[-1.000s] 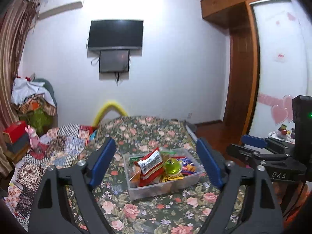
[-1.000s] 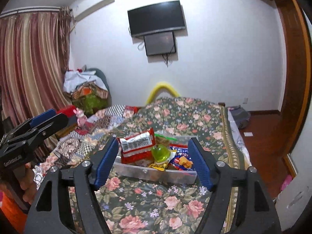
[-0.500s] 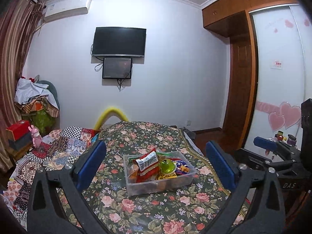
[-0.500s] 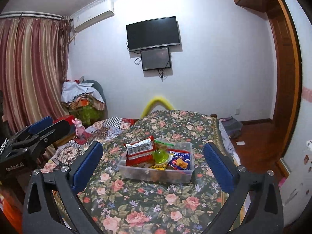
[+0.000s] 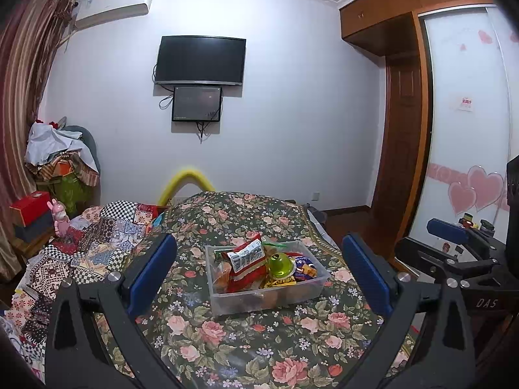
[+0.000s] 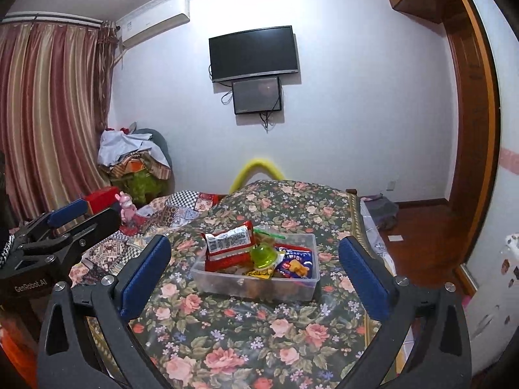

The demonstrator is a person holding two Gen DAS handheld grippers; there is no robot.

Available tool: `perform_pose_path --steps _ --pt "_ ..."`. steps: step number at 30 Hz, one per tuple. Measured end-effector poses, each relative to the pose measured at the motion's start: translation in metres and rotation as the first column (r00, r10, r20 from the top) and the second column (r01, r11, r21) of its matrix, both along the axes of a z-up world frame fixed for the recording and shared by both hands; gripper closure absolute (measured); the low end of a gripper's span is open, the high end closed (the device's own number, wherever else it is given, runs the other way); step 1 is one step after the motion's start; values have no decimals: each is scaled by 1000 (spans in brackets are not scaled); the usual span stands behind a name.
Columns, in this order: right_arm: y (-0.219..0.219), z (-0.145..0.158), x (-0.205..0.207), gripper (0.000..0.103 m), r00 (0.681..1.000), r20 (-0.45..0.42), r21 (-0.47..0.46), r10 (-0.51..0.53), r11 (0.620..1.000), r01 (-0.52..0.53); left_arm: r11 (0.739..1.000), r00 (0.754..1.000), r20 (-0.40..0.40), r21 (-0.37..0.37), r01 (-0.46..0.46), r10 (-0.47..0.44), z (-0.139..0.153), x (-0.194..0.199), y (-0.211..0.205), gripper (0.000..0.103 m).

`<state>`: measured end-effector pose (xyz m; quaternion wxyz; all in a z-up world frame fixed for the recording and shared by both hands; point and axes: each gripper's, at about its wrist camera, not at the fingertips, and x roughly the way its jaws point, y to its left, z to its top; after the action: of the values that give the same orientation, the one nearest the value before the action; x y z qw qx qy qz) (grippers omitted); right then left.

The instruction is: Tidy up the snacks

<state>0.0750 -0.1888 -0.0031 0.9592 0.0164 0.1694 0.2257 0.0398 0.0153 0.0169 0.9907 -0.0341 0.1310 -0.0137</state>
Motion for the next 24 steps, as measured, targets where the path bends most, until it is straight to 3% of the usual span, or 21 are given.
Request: perform_pose_path --steps 24 --pt "-2 2 1 0 1000 -10 -7 -23 1000 23 1000 1000 -29 1 10 -10 -6 4 3 0"
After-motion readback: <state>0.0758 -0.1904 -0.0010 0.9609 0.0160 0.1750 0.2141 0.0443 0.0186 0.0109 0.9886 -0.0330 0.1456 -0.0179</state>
